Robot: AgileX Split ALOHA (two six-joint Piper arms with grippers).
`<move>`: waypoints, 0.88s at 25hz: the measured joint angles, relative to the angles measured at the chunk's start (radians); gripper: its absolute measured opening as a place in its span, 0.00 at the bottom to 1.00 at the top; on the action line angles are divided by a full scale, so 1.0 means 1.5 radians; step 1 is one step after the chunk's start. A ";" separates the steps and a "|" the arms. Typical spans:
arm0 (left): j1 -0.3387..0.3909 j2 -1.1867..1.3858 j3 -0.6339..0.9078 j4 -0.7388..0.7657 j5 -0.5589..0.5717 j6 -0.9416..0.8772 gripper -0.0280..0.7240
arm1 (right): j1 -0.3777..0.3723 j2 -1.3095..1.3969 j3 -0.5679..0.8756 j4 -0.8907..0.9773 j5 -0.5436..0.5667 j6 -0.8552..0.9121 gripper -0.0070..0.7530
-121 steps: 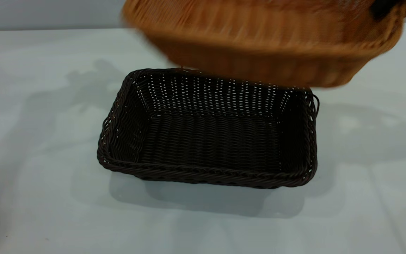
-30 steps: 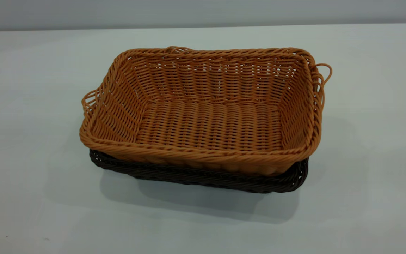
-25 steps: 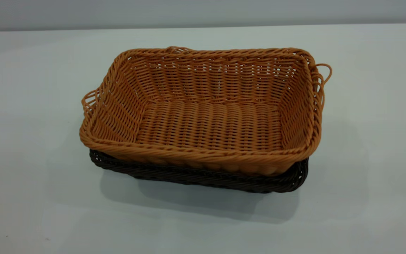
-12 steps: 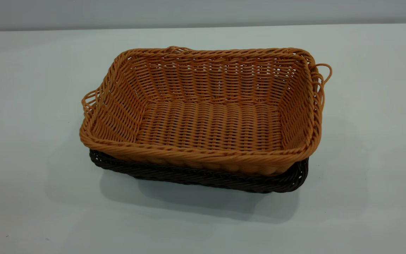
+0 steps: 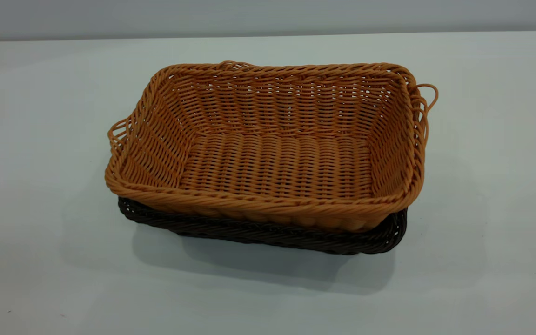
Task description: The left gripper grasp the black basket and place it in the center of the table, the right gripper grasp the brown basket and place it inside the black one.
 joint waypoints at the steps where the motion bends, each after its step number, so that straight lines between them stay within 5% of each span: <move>1: 0.000 0.000 0.000 0.000 0.000 0.000 0.74 | 0.000 0.000 0.000 0.000 0.000 0.000 0.78; 12: 0.066 -0.015 0.000 0.001 -0.001 -0.003 0.74 | 0.000 0.000 0.000 0.000 0.000 0.000 0.78; 22: 0.068 -0.015 0.001 0.032 -0.001 -0.065 0.74 | 0.000 0.000 0.000 0.000 0.000 0.000 0.78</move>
